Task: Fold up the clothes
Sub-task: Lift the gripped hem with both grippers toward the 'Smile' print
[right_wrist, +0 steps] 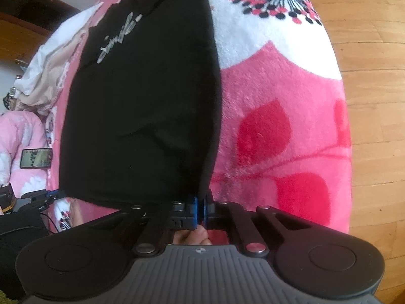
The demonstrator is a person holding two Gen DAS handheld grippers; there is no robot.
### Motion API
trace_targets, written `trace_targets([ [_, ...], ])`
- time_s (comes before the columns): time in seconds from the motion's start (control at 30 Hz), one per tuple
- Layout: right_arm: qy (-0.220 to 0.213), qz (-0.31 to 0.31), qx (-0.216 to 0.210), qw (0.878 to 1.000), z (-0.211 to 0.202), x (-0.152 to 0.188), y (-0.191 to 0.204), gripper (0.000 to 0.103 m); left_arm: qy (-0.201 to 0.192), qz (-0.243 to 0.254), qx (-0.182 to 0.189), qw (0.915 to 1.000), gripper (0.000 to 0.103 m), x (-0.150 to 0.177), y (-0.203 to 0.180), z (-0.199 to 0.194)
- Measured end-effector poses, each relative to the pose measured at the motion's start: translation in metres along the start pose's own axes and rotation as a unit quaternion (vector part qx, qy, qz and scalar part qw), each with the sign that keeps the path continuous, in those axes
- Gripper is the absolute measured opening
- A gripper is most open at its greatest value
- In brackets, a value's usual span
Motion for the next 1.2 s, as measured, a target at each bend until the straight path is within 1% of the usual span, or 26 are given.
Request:
trace_targets([
  [0.2, -0.024, -0.012, -0.012, 1.000, -0.013, -0.012, 0.011, 0.003, -0.038, -0.033, 0.016, 0.9986, 0.004, -0.019, 0.008, -0.020],
  [0.4, -0.054, -0.047, -0.024, 0.997, -0.029, -0.040, 0.034, 0.003, -0.078, -0.065, 0.032, 0.9943, 0.004, -0.041, 0.017, -0.039],
  [0.5, -0.070, -0.069, -0.028, 0.995, -0.037, -0.060, 0.050, 0.003, -0.104, -0.078, 0.039, 0.9907, 0.004, -0.071, 0.019, -0.044],
  [0.67, -0.094, -0.099, -0.028, 0.990, -0.047, -0.104, 0.076, 0.003, -0.144, -0.097, 0.046, 0.9836, 0.004, -0.125, 0.033, -0.045],
  [0.83, -0.121, -0.114, -0.019, 0.986, -0.054, -0.154, 0.092, 0.003, -0.178, -0.116, 0.041, 0.9763, 0.004, -0.179, 0.052, -0.038],
  [1.03, -0.165, -0.093, -0.002, 0.982, -0.056, -0.215, 0.086, 0.003, -0.213, -0.148, 0.031, 0.9652, 0.004, -0.233, 0.079, -0.023],
  [1.2, -0.212, -0.059, -0.007, 0.976, -0.054, -0.267, 0.073, 0.003, -0.240, -0.172, 0.036, 0.9548, 0.004, -0.275, 0.095, -0.003],
])
Point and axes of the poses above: each gripper's, at about its wrist camera, not at the fingertips, and z roughly the way its jaws point, y to its left, x to its underside, the point moved 7 cm from there along z, roughly the way its jaws point, and after that the axes turned 3 degrees about y, right-handed, at the moved point
